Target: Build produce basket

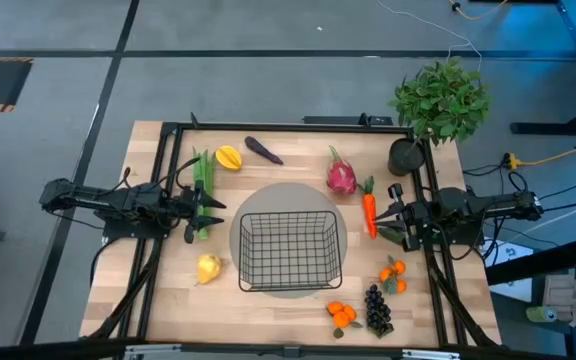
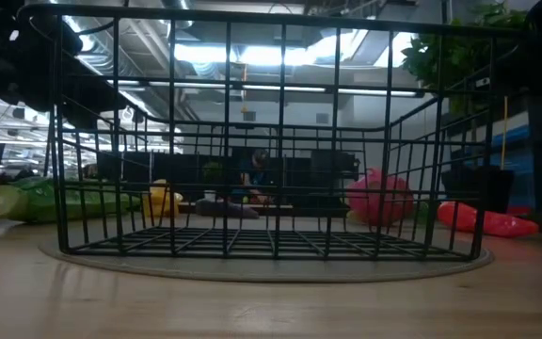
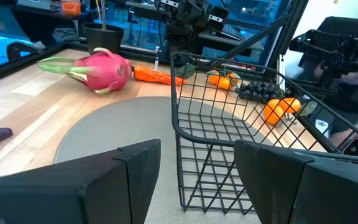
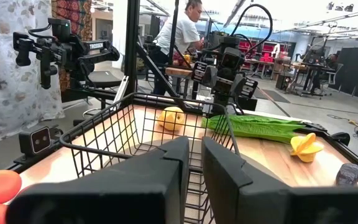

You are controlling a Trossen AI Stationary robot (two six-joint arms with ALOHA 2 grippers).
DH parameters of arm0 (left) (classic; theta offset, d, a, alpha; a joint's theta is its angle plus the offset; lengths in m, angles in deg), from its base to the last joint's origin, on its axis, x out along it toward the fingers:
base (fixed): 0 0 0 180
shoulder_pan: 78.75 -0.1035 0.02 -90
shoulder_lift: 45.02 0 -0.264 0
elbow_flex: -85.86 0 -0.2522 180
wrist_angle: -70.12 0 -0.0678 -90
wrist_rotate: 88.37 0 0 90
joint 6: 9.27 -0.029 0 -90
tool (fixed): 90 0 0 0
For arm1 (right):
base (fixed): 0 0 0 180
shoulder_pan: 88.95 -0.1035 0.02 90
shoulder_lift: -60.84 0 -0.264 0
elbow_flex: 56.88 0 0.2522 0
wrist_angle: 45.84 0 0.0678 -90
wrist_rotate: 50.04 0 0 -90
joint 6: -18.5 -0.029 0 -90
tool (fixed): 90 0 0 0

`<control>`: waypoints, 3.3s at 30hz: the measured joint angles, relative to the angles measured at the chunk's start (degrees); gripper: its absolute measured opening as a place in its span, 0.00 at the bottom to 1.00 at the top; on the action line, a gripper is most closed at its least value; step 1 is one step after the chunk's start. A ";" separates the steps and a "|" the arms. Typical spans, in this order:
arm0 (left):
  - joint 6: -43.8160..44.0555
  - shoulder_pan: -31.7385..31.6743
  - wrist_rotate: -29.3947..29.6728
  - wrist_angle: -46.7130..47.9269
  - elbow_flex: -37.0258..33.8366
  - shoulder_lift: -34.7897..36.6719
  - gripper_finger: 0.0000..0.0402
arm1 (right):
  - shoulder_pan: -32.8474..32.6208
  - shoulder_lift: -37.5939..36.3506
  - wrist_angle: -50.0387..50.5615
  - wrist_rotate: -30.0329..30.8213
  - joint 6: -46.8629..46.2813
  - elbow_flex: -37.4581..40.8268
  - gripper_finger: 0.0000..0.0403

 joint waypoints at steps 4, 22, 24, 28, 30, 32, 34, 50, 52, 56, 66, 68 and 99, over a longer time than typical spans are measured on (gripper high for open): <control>-0.01 0.00 0.01 0.00 0.00 -0.01 0.49 | 0.00 0.02 0.02 0.02 0.00 0.00 0.13; -0.02 0.01 0.01 0.00 0.01 -0.02 0.49 | 0.02 0.00 -2.31 1.14 -10.52 0.00 0.13; -0.01 0.01 0.01 0.00 0.01 -0.01 0.49 | 0.02 0.00 -2.27 1.13 -10.56 0.00 0.13; -0.02 0.00 -0.01 0.00 0.01 0.00 0.49 | 0.00 0.00 -2.03 2.96 -8.83 0.00 0.13; -0.01 0.00 0.00 0.00 0.00 -0.02 0.49 | 0.02 0.00 -1.84 4.38 -7.54 0.00 0.13; 0.00 0.02 -0.01 0.00 0.01 0.00 0.49 | 0.02 0.02 -1.81 4.55 -7.57 0.00 0.13; -0.02 0.01 0.00 0.00 0.01 -0.01 0.49 | 0.02 0.02 -1.81 4.57 -7.76 0.00 0.13; 0.00 0.01 -0.01 0.00 0.01 0.00 0.49 | 0.02 0.02 -2.78 20.92 2.08 0.00 0.13; 0.00 0.00 0.01 0.00 -0.01 -0.02 0.49 | 0.02 0.02 -2.78 23.46 3.02 0.00 0.13; -0.02 0.02 -0.01 0.00 0.01 -0.01 0.49 | 0.02 0.02 -2.75 25.55 2.95 0.00 0.13; -0.02 0.02 0.01 0.00 0.01 0.00 0.49 | 0.00 0.02 -2.75 26.46 3.99 0.00 0.13; -0.02 0.00 -0.01 0.00 0.01 -0.02 0.49 | -0.01 0.02 -2.57 28.48 4.47 0.01 0.13; -24.62 0.02 3.53 -14.34 0.01 0.00 0.49 | -0.01 8.71 -5.04 12.37 0.48 -20.92 0.13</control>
